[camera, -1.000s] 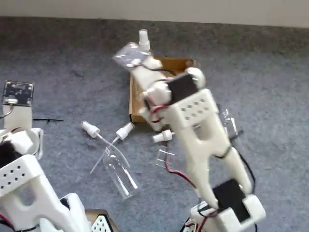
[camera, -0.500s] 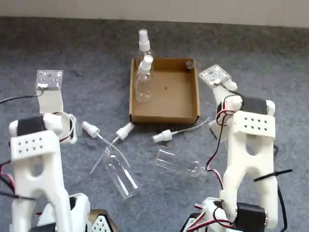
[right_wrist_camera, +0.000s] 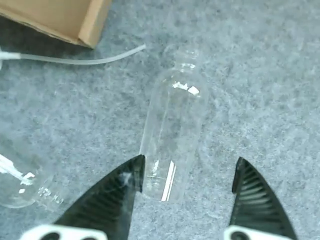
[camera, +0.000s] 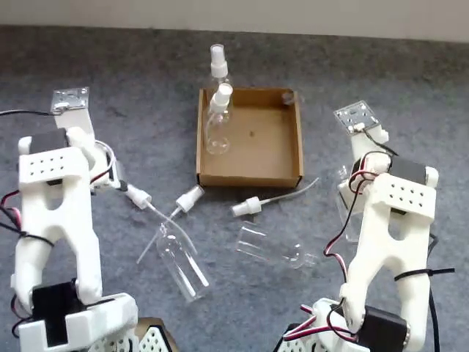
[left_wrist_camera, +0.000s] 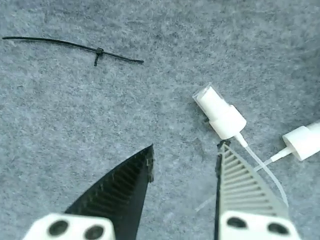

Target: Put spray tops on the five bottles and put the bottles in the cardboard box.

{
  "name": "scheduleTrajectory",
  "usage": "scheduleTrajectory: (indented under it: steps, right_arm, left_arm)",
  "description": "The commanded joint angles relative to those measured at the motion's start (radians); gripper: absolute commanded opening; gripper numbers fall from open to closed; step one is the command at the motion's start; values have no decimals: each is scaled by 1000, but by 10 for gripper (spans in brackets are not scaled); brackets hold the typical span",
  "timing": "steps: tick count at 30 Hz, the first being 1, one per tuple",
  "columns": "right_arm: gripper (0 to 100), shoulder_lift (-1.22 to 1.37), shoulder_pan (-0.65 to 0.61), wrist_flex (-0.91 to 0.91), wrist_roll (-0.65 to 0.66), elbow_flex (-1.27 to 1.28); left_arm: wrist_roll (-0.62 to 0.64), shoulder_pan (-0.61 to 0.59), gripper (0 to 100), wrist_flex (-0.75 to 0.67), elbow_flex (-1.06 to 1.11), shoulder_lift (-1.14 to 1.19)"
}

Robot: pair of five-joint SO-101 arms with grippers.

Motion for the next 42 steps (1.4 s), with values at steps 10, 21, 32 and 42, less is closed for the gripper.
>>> scheduleTrajectory:
  steps: [10, 21, 32, 42]
  right_arm:
    - [241, 269, -68, -64, -164, -31]
    - [241, 440, -82, -174, -219, -102]
    - [238, 549, -81, -229, -219, -101]
    - [238, 556, -79, -286, -219, -97]
  left_arm:
    - [212, 136, 200, -176, -53, 176]
    - [213, 133, 200, -222, -41, 189]
    - [215, 154, 198, -319, 59, 191]
    - [259, 157, 196, -431, 148, 191]
